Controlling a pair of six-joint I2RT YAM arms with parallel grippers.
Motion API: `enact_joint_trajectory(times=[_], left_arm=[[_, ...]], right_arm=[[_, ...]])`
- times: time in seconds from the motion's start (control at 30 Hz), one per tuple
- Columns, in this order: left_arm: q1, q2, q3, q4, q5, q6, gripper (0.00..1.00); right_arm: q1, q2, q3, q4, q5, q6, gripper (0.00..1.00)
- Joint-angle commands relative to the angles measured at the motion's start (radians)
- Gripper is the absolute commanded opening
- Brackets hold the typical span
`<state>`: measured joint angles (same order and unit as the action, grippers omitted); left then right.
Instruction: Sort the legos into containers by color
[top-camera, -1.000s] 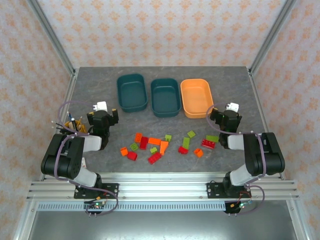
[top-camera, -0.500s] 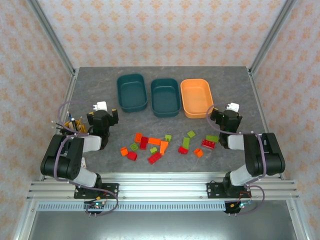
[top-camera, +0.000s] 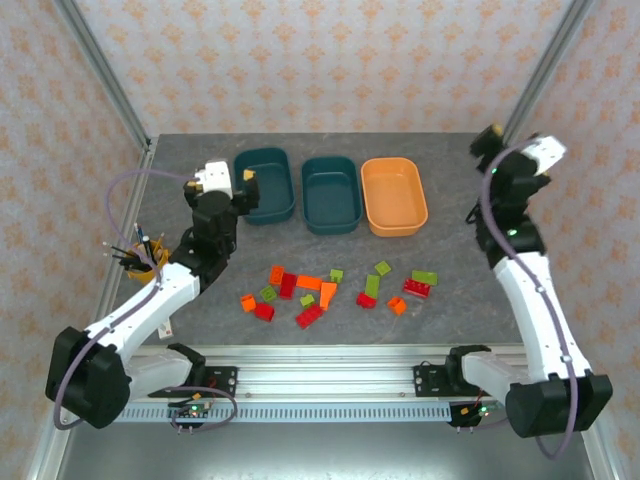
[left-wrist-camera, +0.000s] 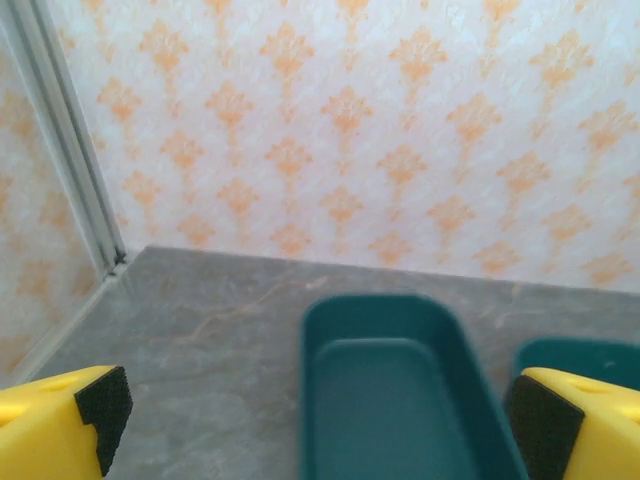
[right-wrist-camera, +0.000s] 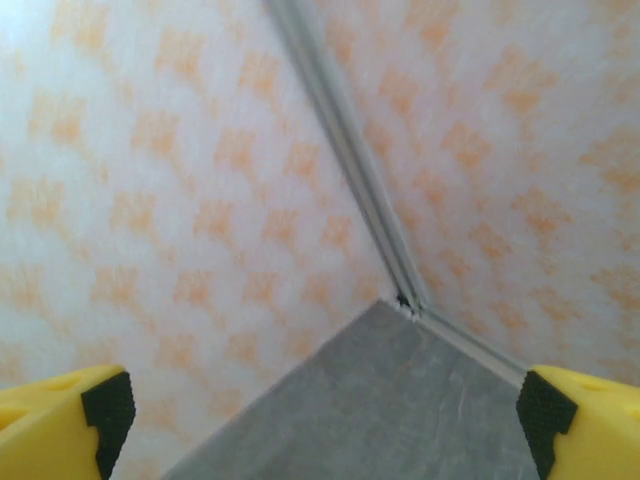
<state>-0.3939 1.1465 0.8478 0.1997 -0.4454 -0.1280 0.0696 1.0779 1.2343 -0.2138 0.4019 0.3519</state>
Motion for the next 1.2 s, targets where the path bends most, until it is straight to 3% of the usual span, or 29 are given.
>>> enact_joint_trajectory(times=[0.0,0.03,0.1,0.13,0.27,0.5,0.7,1.17], left_arm=[[0.03,0.029,0.319,-0.661,-0.122,-0.549,1.0],[0.049,0.066,0.404,-0.829,-0.086,-0.641,1.0],[0.099,0.135,0.474,-0.889,0.177,-0.62,1.0],[0.097,0.155,0.494,-0.903,0.241,-0.618,1.0],[-0.044,0.157,0.472,-0.854,0.326,-0.508,1.0],[-0.23,0.155,0.389,-0.809,0.56,-0.449,1.0],[-0.336,0.151,0.368,-0.807,0.604,-0.448,1.0],[-0.359,0.186,0.383,-0.786,0.625,-0.464,1.0]], right_arm=[[-0.025,0.061,0.092,-0.622,-0.054,0.31,0.99],[-0.019,0.074,0.108,-0.676,-0.11,0.299,1.0],[-0.002,0.087,0.131,-0.847,-0.105,0.411,0.95],[-0.002,0.079,0.112,-0.892,-0.121,0.447,0.94],[-0.009,0.057,-0.029,-0.948,-0.28,0.54,0.9],[-0.037,0.228,-0.202,-0.854,-0.619,0.671,0.83],[-0.069,0.317,-0.27,-0.703,-0.705,0.723,0.83],[-0.083,0.496,-0.334,-0.569,-0.837,0.809,0.79]])
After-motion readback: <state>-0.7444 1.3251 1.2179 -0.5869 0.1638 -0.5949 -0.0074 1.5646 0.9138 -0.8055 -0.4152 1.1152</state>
